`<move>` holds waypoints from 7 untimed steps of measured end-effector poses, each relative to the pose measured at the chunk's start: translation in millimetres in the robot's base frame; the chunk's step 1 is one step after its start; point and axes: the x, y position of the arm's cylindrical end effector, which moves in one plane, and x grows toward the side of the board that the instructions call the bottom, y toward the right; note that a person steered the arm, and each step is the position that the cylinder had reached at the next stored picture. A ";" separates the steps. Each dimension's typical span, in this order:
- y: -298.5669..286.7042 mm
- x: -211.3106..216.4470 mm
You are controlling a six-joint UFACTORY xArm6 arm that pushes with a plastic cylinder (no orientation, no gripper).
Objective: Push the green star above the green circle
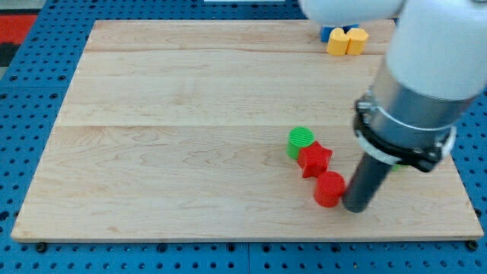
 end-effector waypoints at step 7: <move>100.7 -72.1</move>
